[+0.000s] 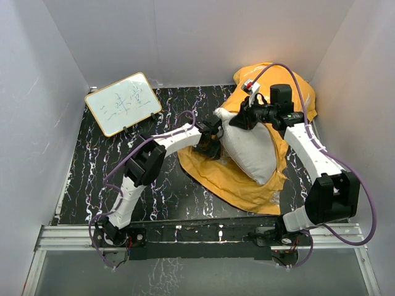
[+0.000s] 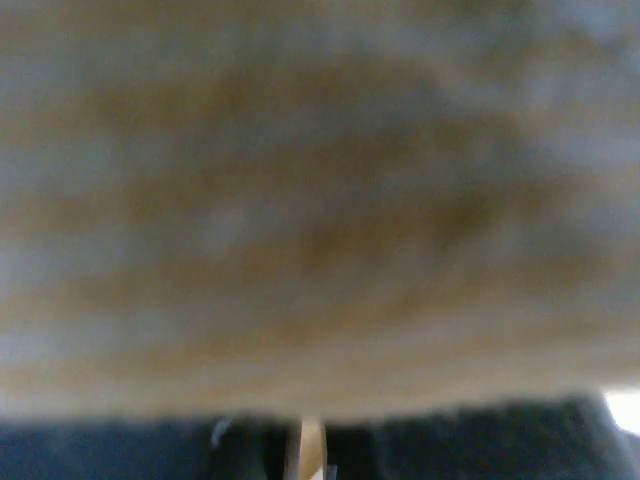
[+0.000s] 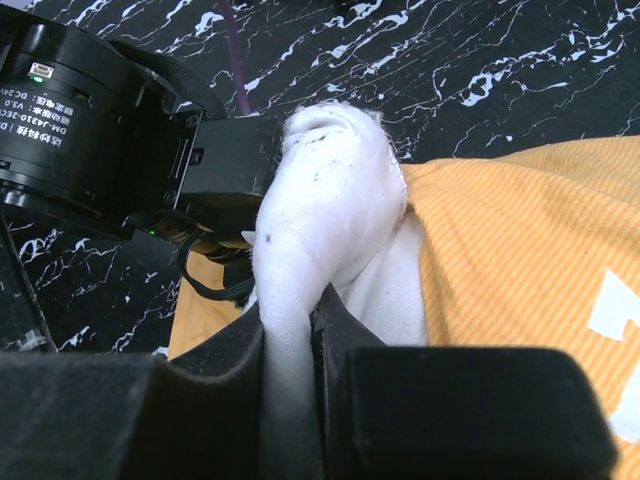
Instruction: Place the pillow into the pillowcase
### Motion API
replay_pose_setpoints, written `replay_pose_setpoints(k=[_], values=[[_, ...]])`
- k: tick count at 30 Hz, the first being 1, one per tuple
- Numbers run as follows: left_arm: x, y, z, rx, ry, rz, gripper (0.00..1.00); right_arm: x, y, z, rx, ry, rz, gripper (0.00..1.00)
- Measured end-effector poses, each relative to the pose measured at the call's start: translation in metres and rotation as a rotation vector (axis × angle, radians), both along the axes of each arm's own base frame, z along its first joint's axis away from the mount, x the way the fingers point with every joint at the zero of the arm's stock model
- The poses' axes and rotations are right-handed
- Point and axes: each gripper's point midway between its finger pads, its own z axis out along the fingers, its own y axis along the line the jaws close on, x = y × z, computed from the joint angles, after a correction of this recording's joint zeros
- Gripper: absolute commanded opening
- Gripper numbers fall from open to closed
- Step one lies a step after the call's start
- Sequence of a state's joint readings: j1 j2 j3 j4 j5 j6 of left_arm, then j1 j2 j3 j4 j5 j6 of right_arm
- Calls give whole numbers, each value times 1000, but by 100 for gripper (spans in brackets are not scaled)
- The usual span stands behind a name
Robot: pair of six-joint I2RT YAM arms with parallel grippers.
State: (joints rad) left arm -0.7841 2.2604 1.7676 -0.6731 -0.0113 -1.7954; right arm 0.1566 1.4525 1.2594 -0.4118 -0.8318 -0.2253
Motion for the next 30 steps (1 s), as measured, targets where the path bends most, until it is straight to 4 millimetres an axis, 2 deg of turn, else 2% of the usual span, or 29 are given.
replay_pose_setpoints(k=[5,10,15,18,25,27,30], values=[[-3,3,-2,-9,19,-58,0,0,0,-2,3,1,-3,8],[-2,11,0,-24,-55,-93,0,-6,-1,-3,-4,-6,0,8],[-7,49,9,54,-212,-170,0,-14,-9,-5,-70,-43,-3,8],[-3,57,33,37,-330,-216,0,-18,-14,-7,-126,-84,13,8],[4,52,133,-117,-670,-302,0,-29,-20,-19,-253,-200,143,8],[2,51,150,-137,-735,-331,0,-31,-20,-20,-277,-235,181,8],[-1,53,164,-143,-802,-368,0,-33,-19,-23,-310,-281,234,8]])
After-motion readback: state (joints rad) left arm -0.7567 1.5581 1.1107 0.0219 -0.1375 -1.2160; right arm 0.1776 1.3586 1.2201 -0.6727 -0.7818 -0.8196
